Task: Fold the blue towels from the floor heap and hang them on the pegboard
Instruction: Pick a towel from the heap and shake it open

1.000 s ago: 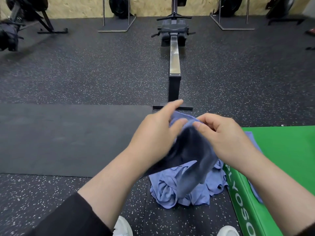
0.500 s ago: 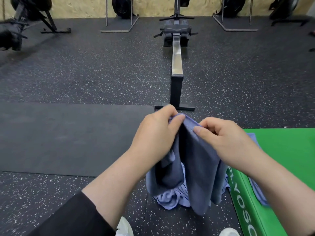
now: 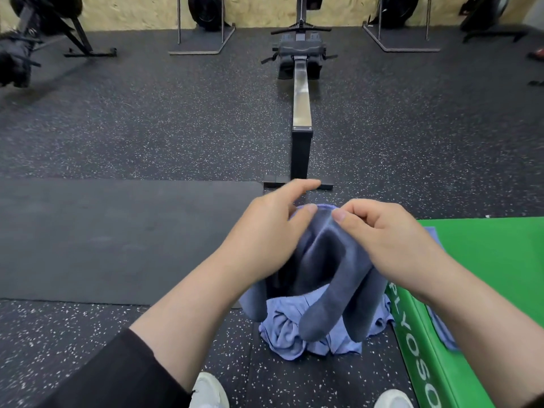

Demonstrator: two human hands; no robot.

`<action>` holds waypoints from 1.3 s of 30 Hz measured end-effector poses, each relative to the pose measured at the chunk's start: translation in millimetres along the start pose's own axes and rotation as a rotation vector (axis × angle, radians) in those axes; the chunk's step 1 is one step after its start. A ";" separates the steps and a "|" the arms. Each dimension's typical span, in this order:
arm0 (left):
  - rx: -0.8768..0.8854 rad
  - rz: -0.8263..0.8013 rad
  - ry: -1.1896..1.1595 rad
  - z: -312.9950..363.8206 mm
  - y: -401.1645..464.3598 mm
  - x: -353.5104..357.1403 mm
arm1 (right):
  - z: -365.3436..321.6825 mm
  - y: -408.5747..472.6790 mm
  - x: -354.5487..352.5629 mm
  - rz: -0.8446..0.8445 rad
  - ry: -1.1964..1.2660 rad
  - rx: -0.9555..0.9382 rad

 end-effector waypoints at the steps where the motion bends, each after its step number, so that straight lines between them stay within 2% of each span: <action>1: 0.013 -0.054 0.005 2.7 -1.1 4.5 | 0.7 0.4 -0.2 -0.004 -0.002 -0.004; 4: 0.030 -0.150 0.015 5.6 -3.0 12.7 | 3.9 0.7 -0.9 -0.017 -0.031 -0.009; 12: 0.006 -0.173 -0.005 4.8 -4.0 13.9 | 2.2 -1.6 0.5 -0.044 -0.063 -0.026; 15: -0.001 -0.076 0.064 3.7 -2.4 10.6 | 1.3 -1.8 0.2 -0.028 -0.034 -0.026; 21: -0.143 0.287 0.071 -11.8 5.0 -16.1 | 8.4 -0.8 -0.7 -0.021 -0.030 0.016; 24: -0.195 0.359 0.054 -19.4 5.8 -24.6 | 11.3 -0.1 -0.6 -0.016 -0.045 0.024; 28: -0.146 0.236 0.061 -16.5 5.1 -15.9 | 11.1 1.3 1.2 0.003 -0.030 -0.004; 34: 0.046 -0.142 0.079 6.3 -3.7 13.3 | 11.8 1.0 2.1 -0.013 -0.077 -0.040; 39: 0.022 -0.202 0.063 2.5 -3.7 17.7 | 9.1 -0.2 -0.3 -0.011 -0.111 -0.063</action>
Point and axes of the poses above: each hand's wrist, its own y-axis towards the middle knuckle, its own x-axis out of the palm, z = x × y, the point moved 4 cm from there along y, towards the middle knuckle, and after that the axes turned 2 degrees about x, right-handed, at the moved point
